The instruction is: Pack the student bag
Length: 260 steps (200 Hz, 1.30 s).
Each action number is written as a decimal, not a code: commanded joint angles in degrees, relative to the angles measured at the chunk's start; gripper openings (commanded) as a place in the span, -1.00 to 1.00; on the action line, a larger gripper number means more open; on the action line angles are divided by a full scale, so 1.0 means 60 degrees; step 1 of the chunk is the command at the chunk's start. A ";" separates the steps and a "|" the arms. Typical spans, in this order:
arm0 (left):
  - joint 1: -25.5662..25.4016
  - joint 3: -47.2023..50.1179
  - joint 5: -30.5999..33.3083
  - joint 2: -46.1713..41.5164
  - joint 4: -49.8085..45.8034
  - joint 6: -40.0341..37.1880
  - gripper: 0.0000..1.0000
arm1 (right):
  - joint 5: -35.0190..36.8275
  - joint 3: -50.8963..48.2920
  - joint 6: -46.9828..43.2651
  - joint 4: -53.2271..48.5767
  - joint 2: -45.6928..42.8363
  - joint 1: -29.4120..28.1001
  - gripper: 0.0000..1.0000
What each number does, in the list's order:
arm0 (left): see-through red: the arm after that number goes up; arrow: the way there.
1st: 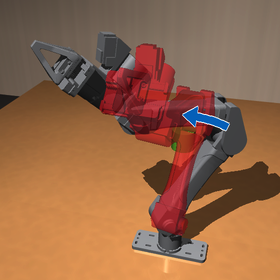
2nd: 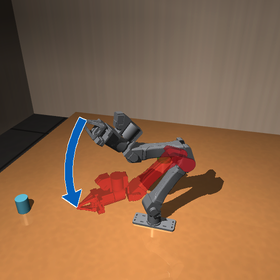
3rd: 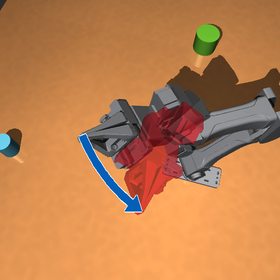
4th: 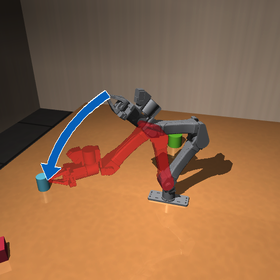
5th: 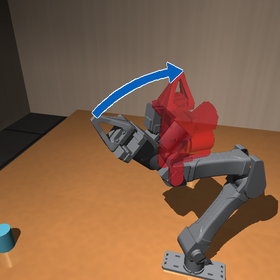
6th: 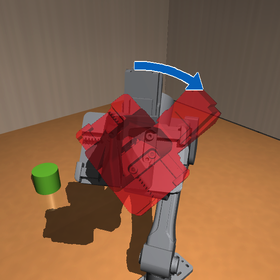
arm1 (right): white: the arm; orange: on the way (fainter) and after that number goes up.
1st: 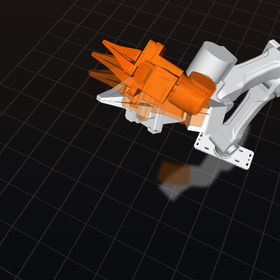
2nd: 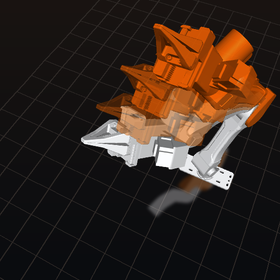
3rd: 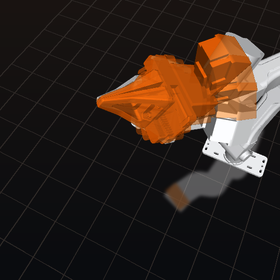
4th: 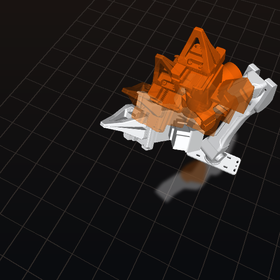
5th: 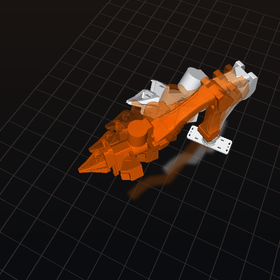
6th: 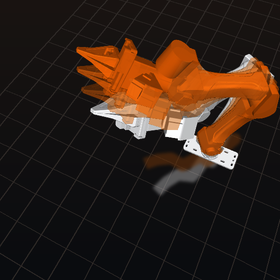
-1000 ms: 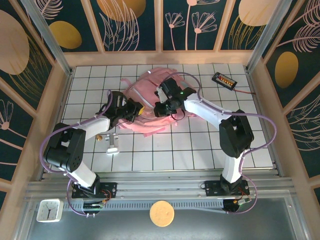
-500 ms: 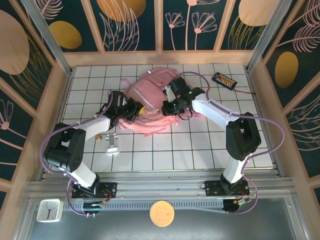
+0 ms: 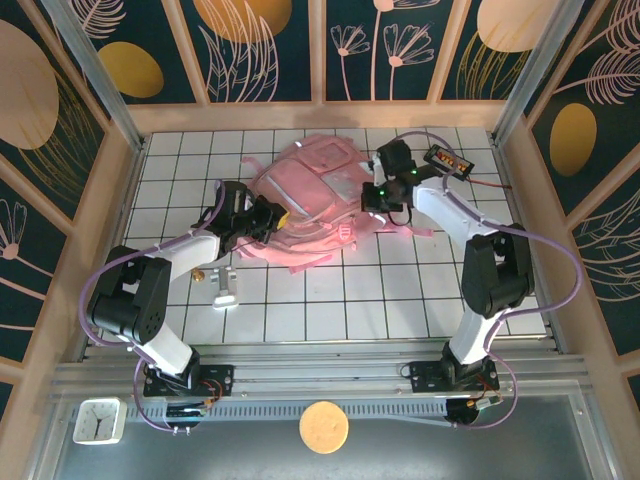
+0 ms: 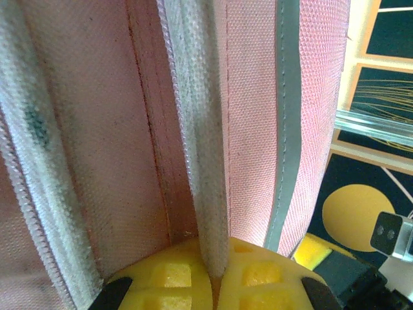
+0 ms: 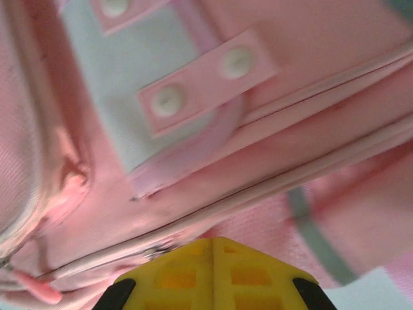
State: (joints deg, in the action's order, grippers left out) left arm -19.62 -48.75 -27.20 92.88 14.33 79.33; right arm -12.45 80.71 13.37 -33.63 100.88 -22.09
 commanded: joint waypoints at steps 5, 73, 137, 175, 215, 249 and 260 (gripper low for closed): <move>0.0061 0.0119 -0.0294 -0.0305 0.0377 0.0131 -1.00 | -0.0193 0.0391 -0.0139 -0.0088 0.0223 -0.0011 -1.00; 0.0058 -0.0449 0.0022 -0.1868 -0.2300 -0.1474 0.97 | -0.0520 0.0989 0.0499 -0.0379 -0.1110 0.0091 0.18; 0.0094 -0.0424 0.4306 -0.6056 -0.5522 -0.4494 0.98 | -0.0253 -0.0124 0.0869 0.1539 -0.3798 0.1520 0.46; 0.0119 0.0042 0.7029 -0.6290 -0.4866 -0.6904 0.98 | 0.0276 -0.4576 -0.1941 0.6849 -0.6632 0.1883 0.47; 0.0192 0.1135 0.9101 -0.6378 -0.2749 -0.9591 0.97 | 0.1270 -0.7295 -0.2356 0.9014 -0.6814 0.3376 0.53; 0.1645 0.1885 0.8349 -0.5765 -0.1353 -1.0101 0.98 | 0.0805 -0.8576 -0.2162 1.0803 -0.5131 0.4287 0.52; 0.2197 0.2086 0.7998 -0.5410 -0.0965 -1.0305 0.97 | 0.0747 -0.8963 -0.2068 1.1750 -0.4483 0.4345 0.52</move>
State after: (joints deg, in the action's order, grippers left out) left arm -12.34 -38.50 21.89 57.12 -0.64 23.62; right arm -7.07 31.38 1.17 21.67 68.20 2.46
